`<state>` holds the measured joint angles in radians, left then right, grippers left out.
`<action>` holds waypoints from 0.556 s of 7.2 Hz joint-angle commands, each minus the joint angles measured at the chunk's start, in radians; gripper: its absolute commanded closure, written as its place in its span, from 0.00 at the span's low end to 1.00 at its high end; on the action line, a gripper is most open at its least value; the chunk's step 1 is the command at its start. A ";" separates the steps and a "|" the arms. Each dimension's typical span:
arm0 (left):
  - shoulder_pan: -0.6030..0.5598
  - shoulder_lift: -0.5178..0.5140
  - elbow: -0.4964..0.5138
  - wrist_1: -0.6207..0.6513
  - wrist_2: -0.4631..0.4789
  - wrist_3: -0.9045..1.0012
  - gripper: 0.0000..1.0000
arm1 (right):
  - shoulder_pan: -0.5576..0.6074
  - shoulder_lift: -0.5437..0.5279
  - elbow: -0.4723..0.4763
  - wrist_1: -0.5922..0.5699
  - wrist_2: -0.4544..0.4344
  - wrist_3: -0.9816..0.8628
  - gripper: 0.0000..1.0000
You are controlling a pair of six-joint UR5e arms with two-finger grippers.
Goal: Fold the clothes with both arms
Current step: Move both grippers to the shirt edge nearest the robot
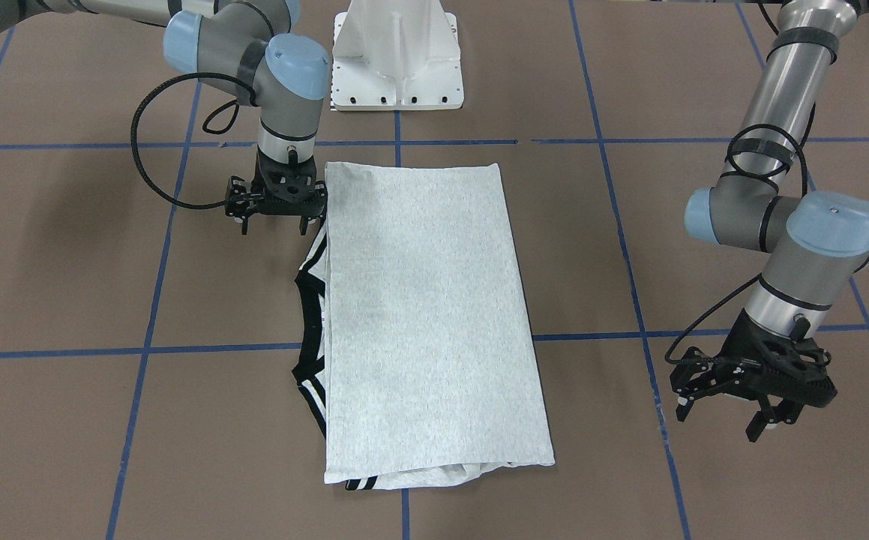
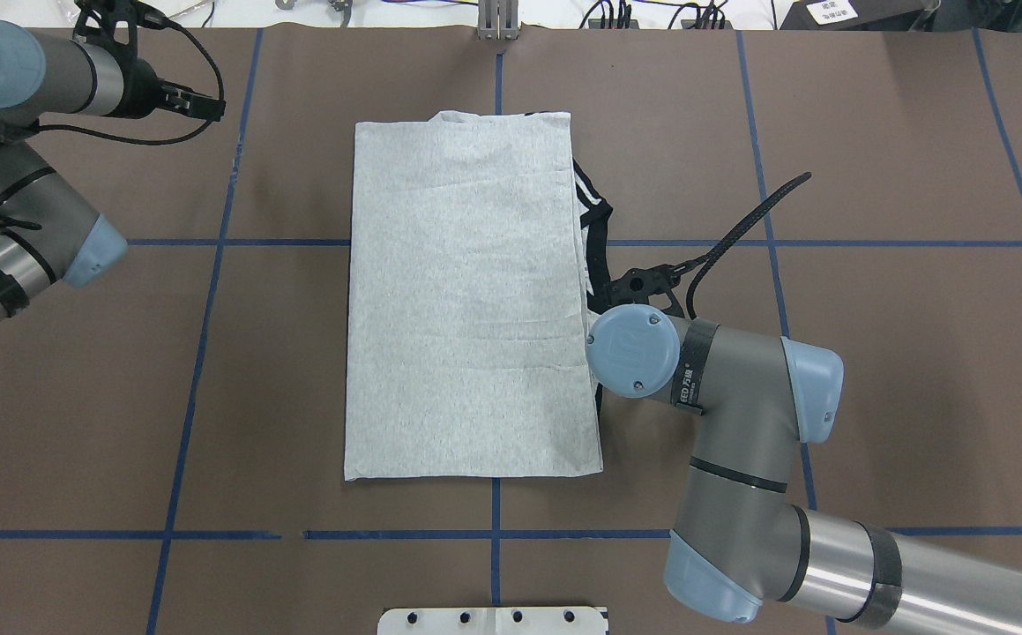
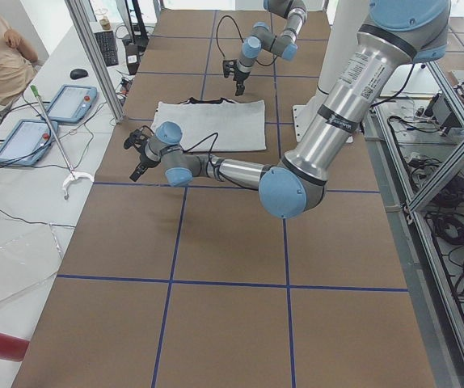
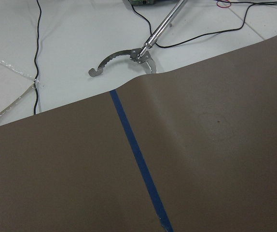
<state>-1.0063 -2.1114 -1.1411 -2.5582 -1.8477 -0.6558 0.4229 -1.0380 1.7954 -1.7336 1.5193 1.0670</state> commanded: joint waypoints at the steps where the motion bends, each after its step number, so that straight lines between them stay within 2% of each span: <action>1: 0.005 0.036 -0.101 0.007 -0.089 -0.149 0.00 | 0.007 -0.023 0.013 0.197 0.013 0.138 0.00; 2: 0.055 0.124 -0.238 0.018 -0.091 -0.200 0.00 | 0.004 -0.090 0.057 0.307 0.013 0.239 0.00; 3: 0.111 0.208 -0.367 0.019 -0.084 -0.331 0.00 | -0.028 -0.162 0.134 0.380 -0.005 0.371 0.00; 4: 0.180 0.306 -0.513 0.019 -0.055 -0.441 0.00 | -0.074 -0.189 0.187 0.384 -0.075 0.515 0.00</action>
<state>-0.9008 -1.9159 -1.4862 -2.5406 -1.9239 -0.9637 0.3936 -1.1754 1.9124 -1.3932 1.5025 1.4154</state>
